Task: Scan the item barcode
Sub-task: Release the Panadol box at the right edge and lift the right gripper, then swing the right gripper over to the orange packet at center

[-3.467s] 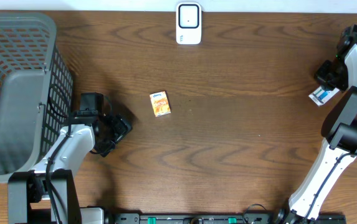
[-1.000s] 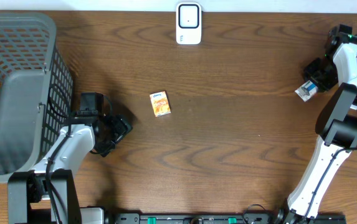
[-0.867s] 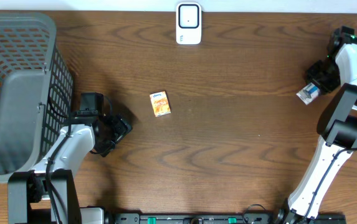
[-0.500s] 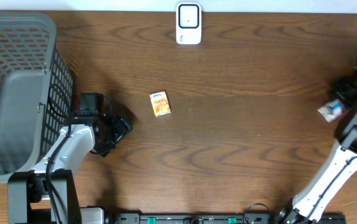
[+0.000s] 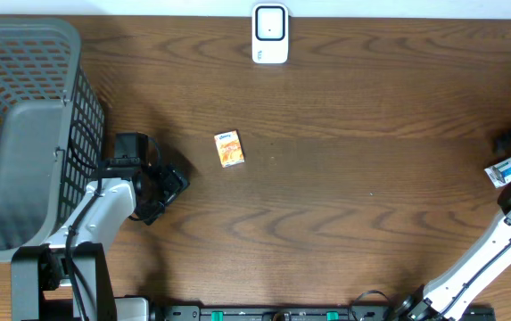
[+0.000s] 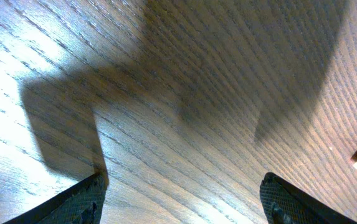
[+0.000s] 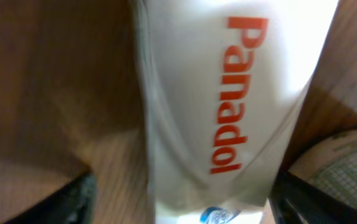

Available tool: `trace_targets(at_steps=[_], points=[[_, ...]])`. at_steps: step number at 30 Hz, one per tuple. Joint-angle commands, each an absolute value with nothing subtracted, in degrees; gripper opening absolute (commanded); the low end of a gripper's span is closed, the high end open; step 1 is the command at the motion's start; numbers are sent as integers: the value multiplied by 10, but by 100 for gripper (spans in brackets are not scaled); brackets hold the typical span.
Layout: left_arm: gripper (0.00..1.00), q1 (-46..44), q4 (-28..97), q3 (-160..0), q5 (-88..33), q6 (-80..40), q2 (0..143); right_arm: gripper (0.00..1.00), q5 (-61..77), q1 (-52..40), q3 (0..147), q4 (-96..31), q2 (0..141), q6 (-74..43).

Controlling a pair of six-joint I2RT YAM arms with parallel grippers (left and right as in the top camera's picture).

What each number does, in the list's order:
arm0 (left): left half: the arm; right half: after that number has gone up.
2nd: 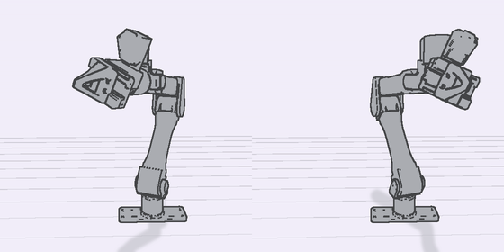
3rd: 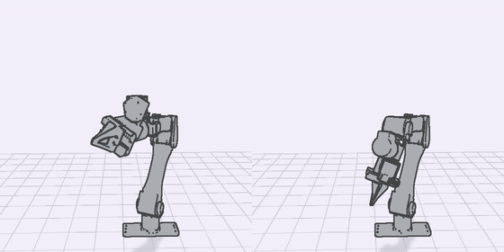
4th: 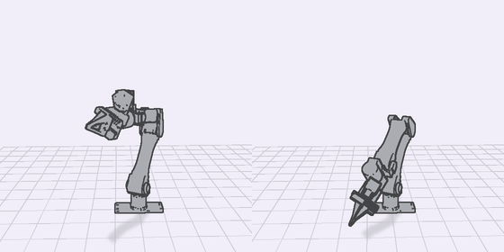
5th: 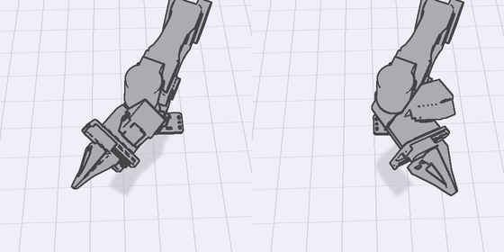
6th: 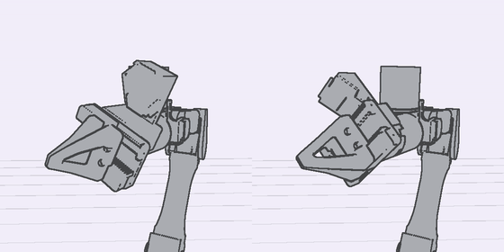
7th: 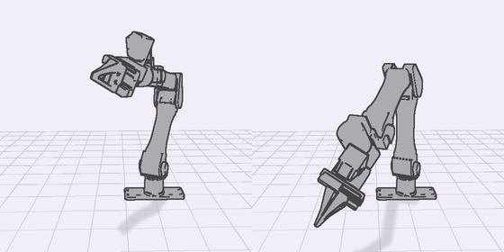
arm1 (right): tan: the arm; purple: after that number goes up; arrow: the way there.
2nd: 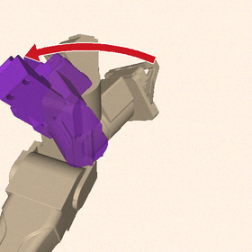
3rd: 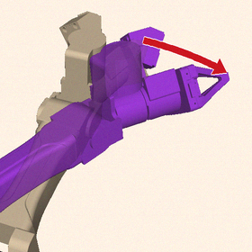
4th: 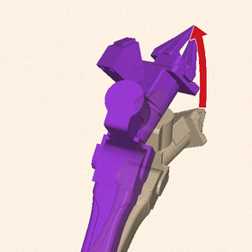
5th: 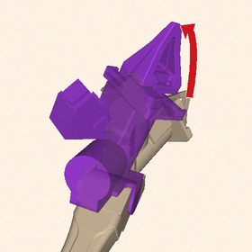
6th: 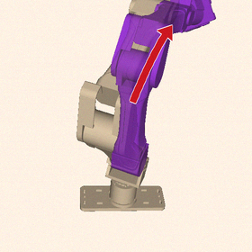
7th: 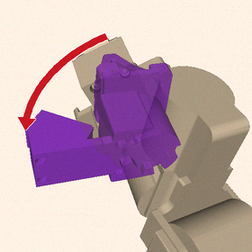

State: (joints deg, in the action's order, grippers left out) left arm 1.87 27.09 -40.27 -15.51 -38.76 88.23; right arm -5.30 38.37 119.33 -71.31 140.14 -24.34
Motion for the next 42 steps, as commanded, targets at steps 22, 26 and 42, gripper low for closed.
trace_targets(at_steps=[22,26,42], points=[[83,32,295,-331,-51,-380,950,99,50,48,1232,-773,1181,-340],[82,32,295,-331,-51,-380,950,99,72,-44,1232,-750,1181,-473],[82,32,295,-331,-51,-380,950,98,43,-307,1230,-732,1188,-829]])
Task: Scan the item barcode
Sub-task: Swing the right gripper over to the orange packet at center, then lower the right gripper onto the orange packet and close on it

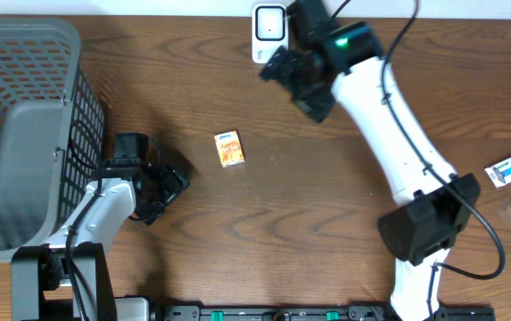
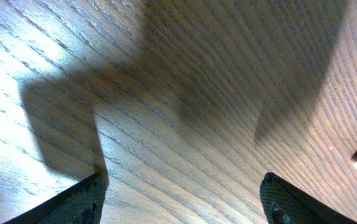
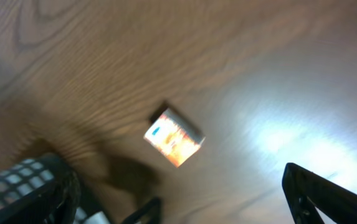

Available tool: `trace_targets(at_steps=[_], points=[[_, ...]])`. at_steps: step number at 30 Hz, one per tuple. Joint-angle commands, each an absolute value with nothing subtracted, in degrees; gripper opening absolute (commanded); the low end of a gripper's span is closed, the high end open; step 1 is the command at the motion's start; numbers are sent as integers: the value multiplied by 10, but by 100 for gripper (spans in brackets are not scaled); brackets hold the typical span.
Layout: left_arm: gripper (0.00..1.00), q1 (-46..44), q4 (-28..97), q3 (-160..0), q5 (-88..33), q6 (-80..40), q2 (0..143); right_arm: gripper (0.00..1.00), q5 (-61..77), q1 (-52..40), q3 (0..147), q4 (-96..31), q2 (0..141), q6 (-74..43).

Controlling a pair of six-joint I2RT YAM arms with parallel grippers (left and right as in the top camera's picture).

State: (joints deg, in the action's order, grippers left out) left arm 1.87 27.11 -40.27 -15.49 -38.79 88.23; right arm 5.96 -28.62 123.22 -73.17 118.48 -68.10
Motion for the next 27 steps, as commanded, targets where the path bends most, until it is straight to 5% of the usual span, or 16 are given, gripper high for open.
trace_targets(at_steps=[1,9,15,27], points=[[82,32,295,-331,-51,-380,950,97,41,-317,1230,-731,1191,-855],[83,32,295,-331,-51,-380,950,96,82,-375,1230,-723,1286,-1026],[83,32,295,-331,-51,-380,950,94,171,-389,1230,-655,1365,-1046],[82,32,295,-331,-51,-380,950,95,130,-403,1230,-630,1404,-1112]])
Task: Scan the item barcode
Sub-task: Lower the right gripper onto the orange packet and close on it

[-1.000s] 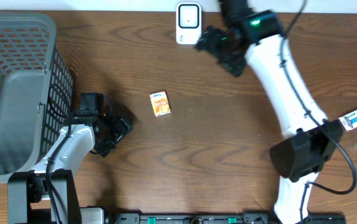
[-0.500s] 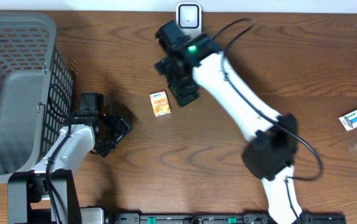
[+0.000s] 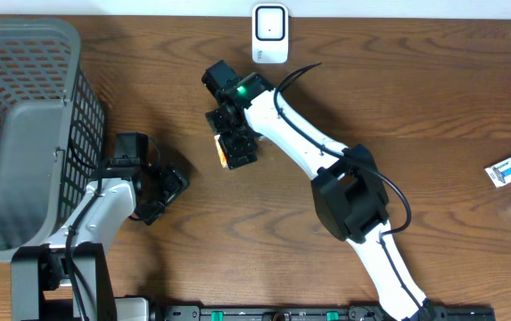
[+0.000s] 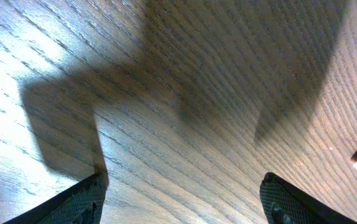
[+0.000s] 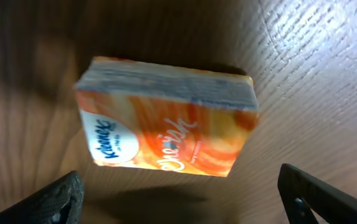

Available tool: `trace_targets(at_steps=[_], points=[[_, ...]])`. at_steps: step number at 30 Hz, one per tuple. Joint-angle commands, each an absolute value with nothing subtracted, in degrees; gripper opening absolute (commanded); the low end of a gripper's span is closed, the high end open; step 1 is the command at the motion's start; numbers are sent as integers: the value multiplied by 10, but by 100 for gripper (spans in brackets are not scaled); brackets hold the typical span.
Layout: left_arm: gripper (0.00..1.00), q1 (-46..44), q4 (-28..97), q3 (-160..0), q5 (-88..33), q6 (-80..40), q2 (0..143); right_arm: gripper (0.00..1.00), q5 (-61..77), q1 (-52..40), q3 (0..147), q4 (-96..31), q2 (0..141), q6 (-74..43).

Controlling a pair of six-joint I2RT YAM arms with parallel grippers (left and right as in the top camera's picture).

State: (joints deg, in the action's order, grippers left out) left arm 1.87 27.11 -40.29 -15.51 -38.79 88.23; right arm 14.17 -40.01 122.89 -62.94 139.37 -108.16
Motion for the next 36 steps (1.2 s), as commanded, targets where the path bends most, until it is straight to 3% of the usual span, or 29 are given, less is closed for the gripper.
trace_targets(at_steps=[1,15,27,36], points=[[82,32,295,-331,-51,-380,950,95,132,-403,1230,-631,1408,-1114],[83,32,295,-331,-51,-380,950,96,110,-392,1230,-634,1437,-1133],[82,32,295,-331,-51,-380,950,91,158,-389,1230,-615,1432,-1075],[82,32,295,-331,-51,-380,950,96,151,-379,1230,-594,1425,-1049]])
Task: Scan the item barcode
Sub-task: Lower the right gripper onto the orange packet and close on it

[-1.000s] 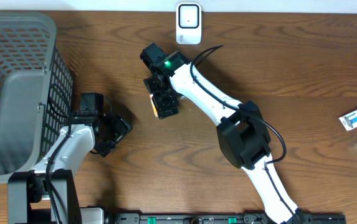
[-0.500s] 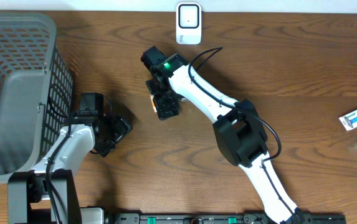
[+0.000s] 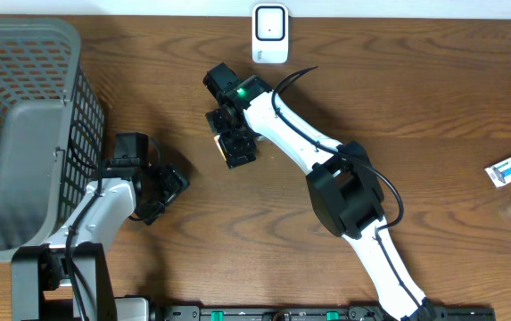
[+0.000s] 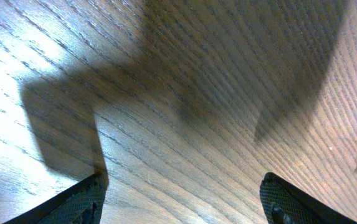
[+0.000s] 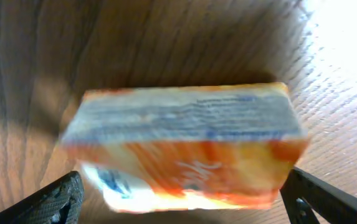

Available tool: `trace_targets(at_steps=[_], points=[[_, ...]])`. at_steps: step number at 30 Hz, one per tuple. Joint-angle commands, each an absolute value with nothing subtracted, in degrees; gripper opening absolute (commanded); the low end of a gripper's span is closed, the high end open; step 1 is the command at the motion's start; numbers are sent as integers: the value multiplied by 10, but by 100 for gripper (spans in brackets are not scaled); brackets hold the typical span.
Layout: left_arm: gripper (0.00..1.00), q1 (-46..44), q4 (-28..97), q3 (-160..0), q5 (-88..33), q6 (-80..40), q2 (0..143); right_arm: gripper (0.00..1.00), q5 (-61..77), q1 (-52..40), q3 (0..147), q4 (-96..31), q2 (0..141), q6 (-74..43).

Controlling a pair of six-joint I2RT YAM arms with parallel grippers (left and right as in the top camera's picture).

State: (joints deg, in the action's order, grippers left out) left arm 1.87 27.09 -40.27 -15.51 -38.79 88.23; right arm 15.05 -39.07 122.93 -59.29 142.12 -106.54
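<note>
An orange Kleenex tissue pack [image 5: 184,143] lies on the wooden table, left of centre. My right gripper [image 5: 187,202] is open right above it, one finger [image 5: 57,199] on each side, with small gaps to the pack. From overhead the right gripper [image 3: 237,147] covers almost all of the pack. The white barcode scanner [image 3: 270,34] stands at the far edge of the table. My left gripper [image 4: 181,199] is open over bare wood near the basket, with nothing between its fingers; a corner of the pack shows at that view's right edge.
A grey mesh basket [image 3: 23,134] fills the left side. At the far right edge lie a white Panadol box, a green-lidded bottle and a small red item.
My right gripper has come lower onto the tissue pack, which now fills more of the right wrist view and sits between the open fingers. The left arm has not moved.
My right gripper was first at the far right, over the Panadol box. Then it was near the scanner, with the tissue pack small below it. Then it hung open just above the pack, and now it is lower, astride it. The left arm stayed put.
</note>
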Motion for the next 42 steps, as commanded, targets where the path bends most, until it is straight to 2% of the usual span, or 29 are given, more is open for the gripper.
trace_targets(at_steps=[1,14,42], points=[[82,32,295,-331,-51,-380,950,96,155,-377,1230,-594,1425,-1043],[83,32,295,-331,-51,-380,950,98,153,-349,1230,-606,1426,-967],[83,32,295,-331,-51,-380,950,97,171,-378,1230,-623,1482,-946]])
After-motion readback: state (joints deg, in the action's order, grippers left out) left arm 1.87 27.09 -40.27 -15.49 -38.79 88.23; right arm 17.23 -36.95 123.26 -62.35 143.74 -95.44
